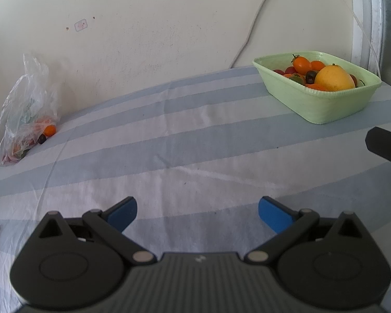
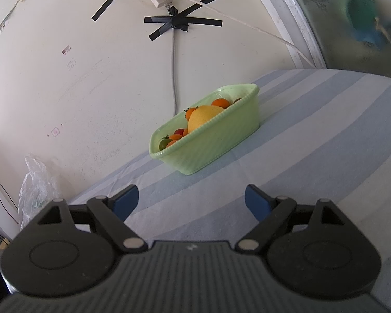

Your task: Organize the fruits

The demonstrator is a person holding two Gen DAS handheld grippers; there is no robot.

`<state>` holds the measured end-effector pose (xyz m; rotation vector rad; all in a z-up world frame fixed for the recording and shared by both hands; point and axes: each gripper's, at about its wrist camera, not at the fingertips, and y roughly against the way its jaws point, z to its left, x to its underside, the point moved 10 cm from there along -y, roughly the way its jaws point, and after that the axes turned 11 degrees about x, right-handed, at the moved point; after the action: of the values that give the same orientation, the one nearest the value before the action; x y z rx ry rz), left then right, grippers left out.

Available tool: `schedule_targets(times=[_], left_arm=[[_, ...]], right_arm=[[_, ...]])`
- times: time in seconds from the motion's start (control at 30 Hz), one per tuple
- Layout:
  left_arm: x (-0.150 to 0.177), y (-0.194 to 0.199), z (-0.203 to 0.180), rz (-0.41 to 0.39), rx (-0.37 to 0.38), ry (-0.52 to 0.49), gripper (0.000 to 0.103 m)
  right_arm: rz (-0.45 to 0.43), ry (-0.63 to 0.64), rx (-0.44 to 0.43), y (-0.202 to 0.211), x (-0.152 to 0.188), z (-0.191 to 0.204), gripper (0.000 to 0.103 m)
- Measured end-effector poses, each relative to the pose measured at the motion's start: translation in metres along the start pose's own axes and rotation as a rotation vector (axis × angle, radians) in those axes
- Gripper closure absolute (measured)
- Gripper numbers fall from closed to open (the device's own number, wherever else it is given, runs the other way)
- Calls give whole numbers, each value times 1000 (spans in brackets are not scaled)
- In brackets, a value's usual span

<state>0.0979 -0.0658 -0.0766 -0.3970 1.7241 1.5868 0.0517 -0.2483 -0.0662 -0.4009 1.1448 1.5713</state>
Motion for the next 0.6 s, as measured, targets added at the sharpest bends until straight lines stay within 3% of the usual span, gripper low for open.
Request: schedule_targets(times=[0.6], left_arm=[[2, -2, -1, 22, 9, 16, 0]], right_arm=[[1, -1, 2, 0, 0, 0, 13]])
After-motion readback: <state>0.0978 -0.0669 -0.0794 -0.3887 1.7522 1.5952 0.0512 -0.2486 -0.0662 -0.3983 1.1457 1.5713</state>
